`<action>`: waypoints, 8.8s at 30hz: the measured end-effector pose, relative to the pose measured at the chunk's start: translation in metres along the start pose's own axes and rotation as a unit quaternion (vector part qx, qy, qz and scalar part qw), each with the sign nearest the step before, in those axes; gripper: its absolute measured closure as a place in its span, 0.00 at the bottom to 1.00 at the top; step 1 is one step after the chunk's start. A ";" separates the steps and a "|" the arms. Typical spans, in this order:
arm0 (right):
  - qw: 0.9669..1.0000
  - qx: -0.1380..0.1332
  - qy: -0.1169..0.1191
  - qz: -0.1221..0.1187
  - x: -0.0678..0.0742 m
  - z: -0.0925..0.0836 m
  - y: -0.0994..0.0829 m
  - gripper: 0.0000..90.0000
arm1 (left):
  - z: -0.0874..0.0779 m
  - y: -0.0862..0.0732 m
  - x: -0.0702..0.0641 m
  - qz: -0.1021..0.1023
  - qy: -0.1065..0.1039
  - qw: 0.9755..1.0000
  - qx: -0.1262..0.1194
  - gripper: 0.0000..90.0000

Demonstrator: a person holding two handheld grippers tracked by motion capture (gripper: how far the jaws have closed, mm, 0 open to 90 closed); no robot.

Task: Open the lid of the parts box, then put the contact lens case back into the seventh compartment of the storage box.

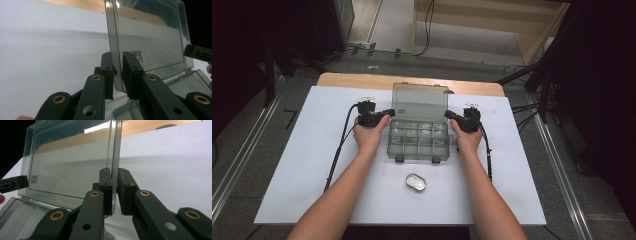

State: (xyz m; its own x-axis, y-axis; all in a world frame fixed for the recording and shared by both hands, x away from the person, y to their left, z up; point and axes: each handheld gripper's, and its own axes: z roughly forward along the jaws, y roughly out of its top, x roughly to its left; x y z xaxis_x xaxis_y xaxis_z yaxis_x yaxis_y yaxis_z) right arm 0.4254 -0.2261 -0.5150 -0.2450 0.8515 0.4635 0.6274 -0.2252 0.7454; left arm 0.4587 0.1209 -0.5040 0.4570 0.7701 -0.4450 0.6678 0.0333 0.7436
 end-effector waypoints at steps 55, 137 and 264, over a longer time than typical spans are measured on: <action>0.998 0.035 0.005 0.045 -0.008 0.008 -0.005 0.84 | 0.006 -0.005 0.005 -0.033 0.001 0.999 0.022 0.81; 0.982 -0.018 0.032 -0.183 0.042 -0.123 -0.072 0.00 | -0.183 -0.078 -0.001 0.185 -0.021 0.978 -0.093 0.00; 0.926 0.142 0.173 -0.303 0.134 -0.110 -0.099 0.00 | -0.236 -0.120 0.037 0.194 0.032 0.975 -0.101 0.00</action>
State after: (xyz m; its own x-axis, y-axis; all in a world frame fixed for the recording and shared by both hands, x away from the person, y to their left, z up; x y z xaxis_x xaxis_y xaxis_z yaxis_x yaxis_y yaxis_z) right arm 0.2490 -0.1419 -0.4736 -0.8073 0.5668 0.1644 0.4544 0.4193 0.7859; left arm 0.2569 0.2951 -0.4921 0.6106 0.7876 -0.0830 0.3187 -0.1484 0.9361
